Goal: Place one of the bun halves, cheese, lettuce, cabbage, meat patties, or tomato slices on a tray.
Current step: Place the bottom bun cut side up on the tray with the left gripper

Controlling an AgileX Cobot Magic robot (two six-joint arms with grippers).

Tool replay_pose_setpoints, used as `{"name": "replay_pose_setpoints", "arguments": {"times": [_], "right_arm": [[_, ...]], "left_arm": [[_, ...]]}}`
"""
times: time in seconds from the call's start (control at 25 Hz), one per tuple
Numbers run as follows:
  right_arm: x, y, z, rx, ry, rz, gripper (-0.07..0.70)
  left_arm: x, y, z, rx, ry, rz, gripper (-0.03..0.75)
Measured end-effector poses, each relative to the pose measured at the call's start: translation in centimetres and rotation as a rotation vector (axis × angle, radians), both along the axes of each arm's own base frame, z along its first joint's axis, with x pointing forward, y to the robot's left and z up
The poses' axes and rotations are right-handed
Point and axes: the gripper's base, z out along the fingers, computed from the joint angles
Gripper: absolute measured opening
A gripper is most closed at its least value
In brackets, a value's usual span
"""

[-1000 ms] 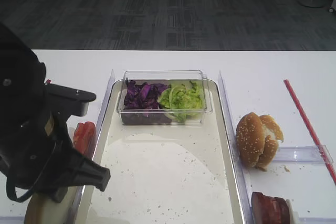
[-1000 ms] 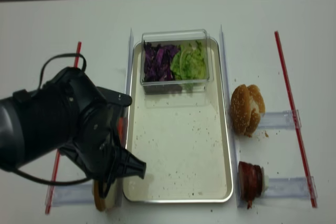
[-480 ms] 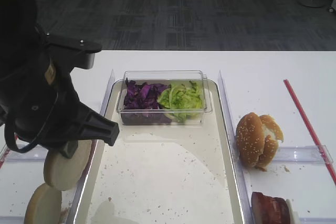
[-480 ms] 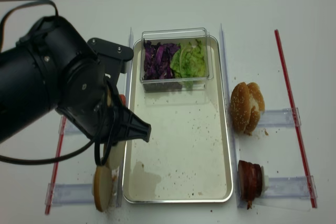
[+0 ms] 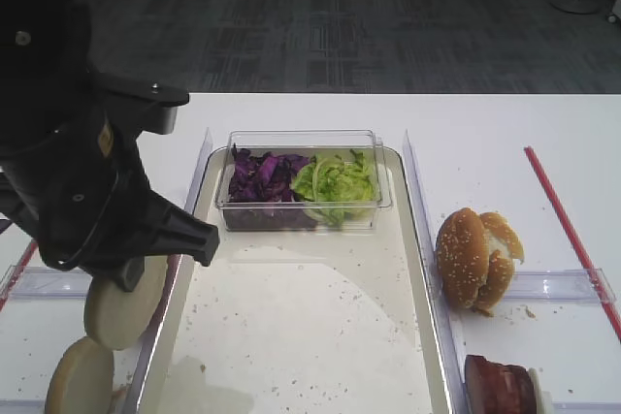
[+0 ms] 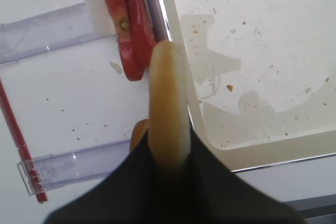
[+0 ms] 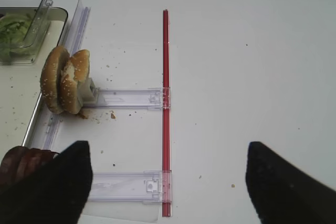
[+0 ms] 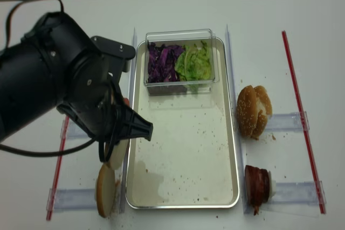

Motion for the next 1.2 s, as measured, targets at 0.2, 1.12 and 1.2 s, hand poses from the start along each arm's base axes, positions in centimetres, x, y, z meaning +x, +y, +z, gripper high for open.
{"name": "replay_pose_setpoints", "arguments": {"times": [0.2,1.12,1.2], "right_arm": [[0.0,0.0,0.0,0.0,0.0,0.0,0.614],[0.0,0.0,0.0,0.0,0.0,0.0,0.614],[0.0,0.0,0.0,0.0,0.0,0.0,0.614]], "left_arm": [[0.9,-0.6,-0.6,-0.003,0.006,-0.019,0.059],[3.0,-1.0,-0.5,-0.018,-0.015,-0.038,0.058],[3.0,-1.1,-0.5,-0.025,-0.011,-0.039,0.058]]}}
